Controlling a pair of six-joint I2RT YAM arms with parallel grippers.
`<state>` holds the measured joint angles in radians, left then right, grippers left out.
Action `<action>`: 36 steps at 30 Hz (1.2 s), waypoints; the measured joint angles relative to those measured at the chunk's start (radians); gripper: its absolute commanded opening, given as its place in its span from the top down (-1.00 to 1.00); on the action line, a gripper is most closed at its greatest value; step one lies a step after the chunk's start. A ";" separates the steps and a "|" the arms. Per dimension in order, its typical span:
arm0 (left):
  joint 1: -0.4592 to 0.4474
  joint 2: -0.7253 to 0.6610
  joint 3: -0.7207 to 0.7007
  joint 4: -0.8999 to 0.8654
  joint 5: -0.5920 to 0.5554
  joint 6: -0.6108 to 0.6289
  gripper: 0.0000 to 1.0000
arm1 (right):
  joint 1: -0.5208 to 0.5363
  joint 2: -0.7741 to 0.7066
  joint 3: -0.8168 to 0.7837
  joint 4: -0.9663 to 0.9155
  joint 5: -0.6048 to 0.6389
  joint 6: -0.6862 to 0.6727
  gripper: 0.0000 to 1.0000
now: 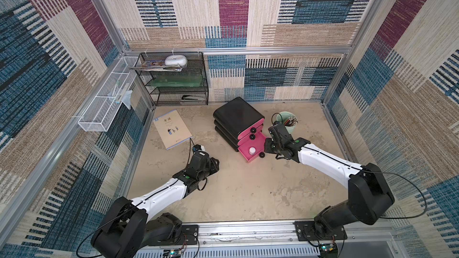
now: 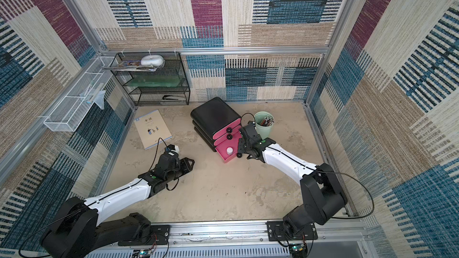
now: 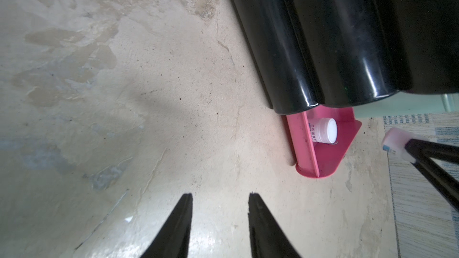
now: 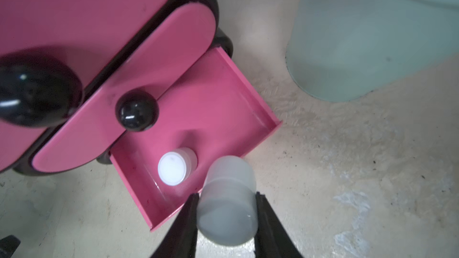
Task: Put the paint cans in the drawer according to color
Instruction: Place the paint can in the drawer.
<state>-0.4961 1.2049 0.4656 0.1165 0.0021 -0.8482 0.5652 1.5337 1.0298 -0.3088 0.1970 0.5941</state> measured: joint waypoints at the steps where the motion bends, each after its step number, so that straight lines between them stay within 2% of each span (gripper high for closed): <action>1: 0.001 0.000 0.002 0.001 0.000 0.001 0.16 | -0.005 0.020 0.012 0.010 0.000 -0.006 0.40; 16: 0.024 0.006 -0.001 0.001 0.000 0.011 0.16 | -0.010 0.247 0.142 0.037 -0.034 -0.067 0.28; 24: 0.036 -0.007 -0.002 -0.002 0.001 0.018 0.16 | -0.011 0.299 0.172 0.032 -0.031 -0.082 -0.04; 27: 0.039 -0.011 -0.002 -0.002 0.004 0.019 0.16 | -0.011 0.301 0.180 0.028 -0.028 -0.085 -0.11; 32: 0.043 -0.013 -0.002 -0.002 0.009 0.019 0.17 | -0.010 0.286 0.193 0.013 -0.026 -0.091 -0.09; 36: 0.045 -0.017 -0.002 -0.002 0.020 0.019 0.17 | -0.010 0.192 0.161 0.021 -0.042 -0.089 0.03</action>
<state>-0.4511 1.1877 0.4637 0.1150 0.0223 -0.8295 0.5556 1.7256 1.1904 -0.2878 0.1551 0.5053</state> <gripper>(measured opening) 0.416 0.518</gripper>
